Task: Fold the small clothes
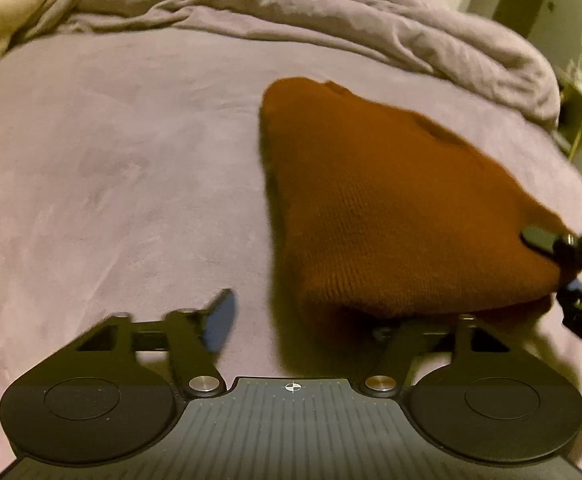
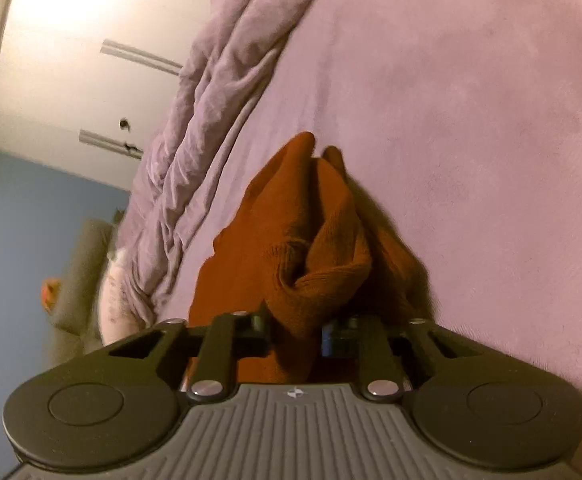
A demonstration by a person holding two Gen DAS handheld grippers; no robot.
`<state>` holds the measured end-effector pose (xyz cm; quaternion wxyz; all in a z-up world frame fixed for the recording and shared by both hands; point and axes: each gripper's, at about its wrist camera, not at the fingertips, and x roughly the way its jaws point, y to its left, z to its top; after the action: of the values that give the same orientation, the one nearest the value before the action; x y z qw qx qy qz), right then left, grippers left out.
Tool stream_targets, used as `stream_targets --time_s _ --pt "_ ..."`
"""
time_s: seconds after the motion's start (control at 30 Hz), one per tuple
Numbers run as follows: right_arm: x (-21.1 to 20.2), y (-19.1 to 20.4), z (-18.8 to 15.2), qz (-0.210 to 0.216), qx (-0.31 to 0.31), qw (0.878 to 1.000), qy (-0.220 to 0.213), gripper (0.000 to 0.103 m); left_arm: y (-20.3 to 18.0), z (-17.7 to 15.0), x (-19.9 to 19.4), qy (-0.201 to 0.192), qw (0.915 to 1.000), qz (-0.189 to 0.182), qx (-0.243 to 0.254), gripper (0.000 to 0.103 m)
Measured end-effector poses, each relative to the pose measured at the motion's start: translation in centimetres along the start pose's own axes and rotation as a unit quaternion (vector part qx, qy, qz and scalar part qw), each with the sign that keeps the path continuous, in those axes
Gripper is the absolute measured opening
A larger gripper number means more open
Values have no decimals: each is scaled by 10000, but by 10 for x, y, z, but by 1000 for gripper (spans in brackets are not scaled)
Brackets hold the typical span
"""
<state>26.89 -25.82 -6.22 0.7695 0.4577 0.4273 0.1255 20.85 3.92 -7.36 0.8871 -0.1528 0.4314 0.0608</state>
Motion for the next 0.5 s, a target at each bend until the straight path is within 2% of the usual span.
stream_targets --time_s 0.07,0.13,0.17,0.23,0.3,0.43,0.5 --pt "-7 5 -1 298 -46 9995 -66 15 8 3 -8 -37 9996 -19 -273 45" --pt "-13 4 -2 634 9 9979 -140 14 15 3 -11 -78 9993 10 -361 45" --pt "-13 2 -3 555 -34 9983 -152 14 19 3 -8 10 9991 -6 -430 46" --pt "-4 -6 -6 25 -167 9999 -22 14 28 0 -2 202 9977 -48 -646 46" --pt "2 -9 -12 -133 -564 9983 -48 12 29 -1 -5 174 9980 -35 -610 47" --pt "2 23 -20 -613 -1698 9835 -128 13 37 2 -10 265 9962 -67 -821 48" --pt "4 30 -20 -741 -1966 9776 -105 15 44 3 -16 303 9939 -131 -1048 51"
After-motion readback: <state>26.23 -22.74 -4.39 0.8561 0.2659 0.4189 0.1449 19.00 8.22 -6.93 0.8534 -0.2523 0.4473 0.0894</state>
